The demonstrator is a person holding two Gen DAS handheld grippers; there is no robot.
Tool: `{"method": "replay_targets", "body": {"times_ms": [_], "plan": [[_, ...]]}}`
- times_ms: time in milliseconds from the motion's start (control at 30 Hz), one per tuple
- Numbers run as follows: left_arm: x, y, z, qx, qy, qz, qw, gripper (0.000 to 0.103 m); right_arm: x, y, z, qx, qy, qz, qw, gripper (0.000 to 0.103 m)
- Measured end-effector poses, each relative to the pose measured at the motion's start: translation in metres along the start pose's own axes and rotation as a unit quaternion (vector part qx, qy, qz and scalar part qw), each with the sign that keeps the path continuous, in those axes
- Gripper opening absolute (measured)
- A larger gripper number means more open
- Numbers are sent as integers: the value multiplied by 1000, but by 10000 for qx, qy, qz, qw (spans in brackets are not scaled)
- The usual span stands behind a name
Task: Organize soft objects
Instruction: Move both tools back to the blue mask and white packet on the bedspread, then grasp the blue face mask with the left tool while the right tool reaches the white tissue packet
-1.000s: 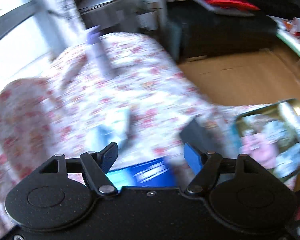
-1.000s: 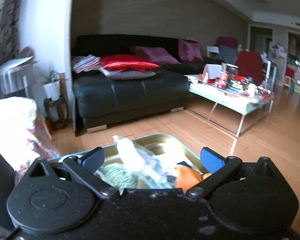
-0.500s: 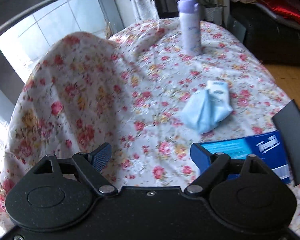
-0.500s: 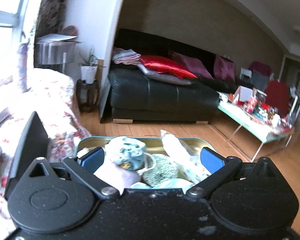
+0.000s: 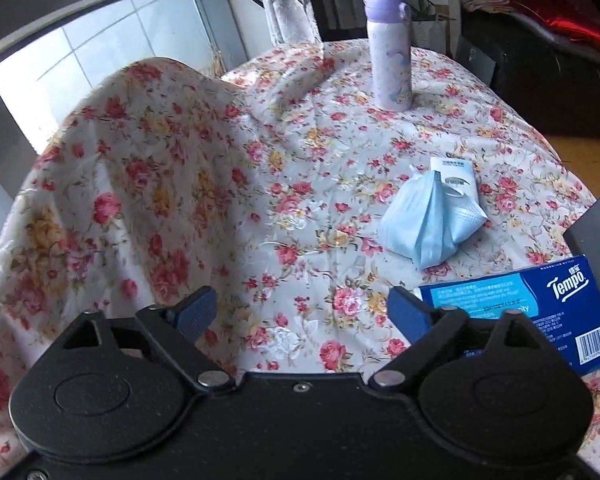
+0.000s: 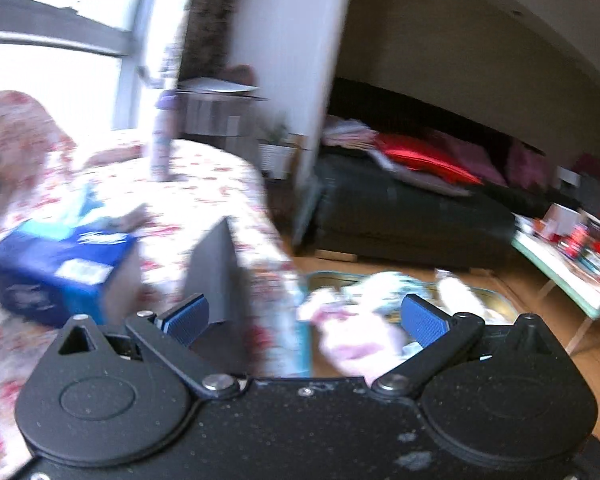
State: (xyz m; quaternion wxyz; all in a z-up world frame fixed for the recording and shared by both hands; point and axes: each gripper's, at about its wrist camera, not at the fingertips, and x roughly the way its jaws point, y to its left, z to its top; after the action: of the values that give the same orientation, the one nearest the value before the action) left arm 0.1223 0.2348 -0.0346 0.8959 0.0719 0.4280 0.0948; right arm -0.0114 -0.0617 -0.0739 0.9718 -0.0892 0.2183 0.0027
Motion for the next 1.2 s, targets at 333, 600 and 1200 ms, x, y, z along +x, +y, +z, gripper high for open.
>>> {"method": "replay_targets", "body": {"times_ms": [333, 600, 1200], "plan": [[21, -18, 3, -129, 446, -153, 9988, 91, -32, 55, -11, -685, -312, 1191, 9900, 103], [33, -33, 9, 63, 543, -23, 9985, 91, -28, 47, -9, -526, 129, 1728, 9835, 102], [71, -37, 55, -490, 383, -470, 9970, 91, 10, 26, -7, 451, 875, 1567, 9827, 102]]}}
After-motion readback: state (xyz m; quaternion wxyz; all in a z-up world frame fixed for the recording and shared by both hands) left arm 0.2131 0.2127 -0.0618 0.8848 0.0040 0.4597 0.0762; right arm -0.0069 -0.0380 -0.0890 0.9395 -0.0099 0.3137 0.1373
